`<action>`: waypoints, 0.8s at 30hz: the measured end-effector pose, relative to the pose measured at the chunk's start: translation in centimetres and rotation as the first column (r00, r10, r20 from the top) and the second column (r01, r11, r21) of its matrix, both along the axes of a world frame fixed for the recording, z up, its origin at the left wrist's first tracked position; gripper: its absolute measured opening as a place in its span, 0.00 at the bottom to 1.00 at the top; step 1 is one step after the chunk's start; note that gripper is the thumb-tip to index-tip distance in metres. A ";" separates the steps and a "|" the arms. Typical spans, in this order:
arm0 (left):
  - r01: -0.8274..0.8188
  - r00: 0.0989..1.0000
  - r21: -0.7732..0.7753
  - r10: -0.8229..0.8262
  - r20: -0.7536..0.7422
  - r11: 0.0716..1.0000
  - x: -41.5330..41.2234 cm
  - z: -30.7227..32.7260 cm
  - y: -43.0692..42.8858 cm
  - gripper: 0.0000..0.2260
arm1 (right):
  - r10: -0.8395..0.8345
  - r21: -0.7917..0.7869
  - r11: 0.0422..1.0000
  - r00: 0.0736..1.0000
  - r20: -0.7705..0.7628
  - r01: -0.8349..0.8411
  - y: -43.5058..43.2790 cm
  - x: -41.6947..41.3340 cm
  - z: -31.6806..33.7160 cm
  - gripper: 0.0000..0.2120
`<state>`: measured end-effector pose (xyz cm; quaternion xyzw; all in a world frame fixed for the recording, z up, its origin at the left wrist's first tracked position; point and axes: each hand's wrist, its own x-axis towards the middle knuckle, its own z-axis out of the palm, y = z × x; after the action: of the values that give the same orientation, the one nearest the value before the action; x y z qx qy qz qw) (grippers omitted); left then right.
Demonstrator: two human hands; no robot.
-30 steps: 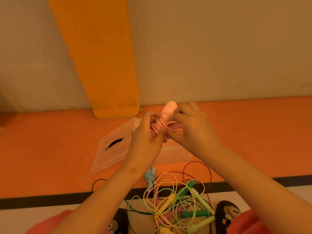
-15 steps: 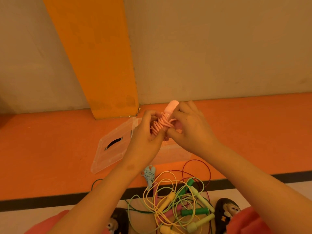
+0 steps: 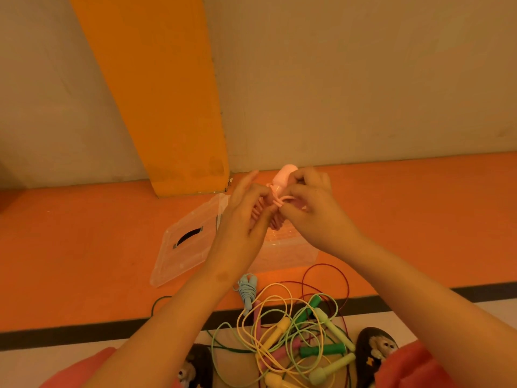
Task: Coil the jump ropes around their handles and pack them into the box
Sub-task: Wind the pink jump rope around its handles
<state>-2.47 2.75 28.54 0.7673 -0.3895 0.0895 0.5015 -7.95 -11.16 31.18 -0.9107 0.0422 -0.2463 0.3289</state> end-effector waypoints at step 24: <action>-0.077 0.997 -0.168 0.071 -0.042 0.983 0.1 0.9 0.0 0.06 | 0.108 0.820 0.571 0.994 -0.032 -0.036 0.2 0.0 0.4 0.08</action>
<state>-2.32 2.71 29.41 0.7374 -0.3427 0.1267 0.5682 -7.99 -10.96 31.60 -0.6659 0.1270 -0.1494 0.7198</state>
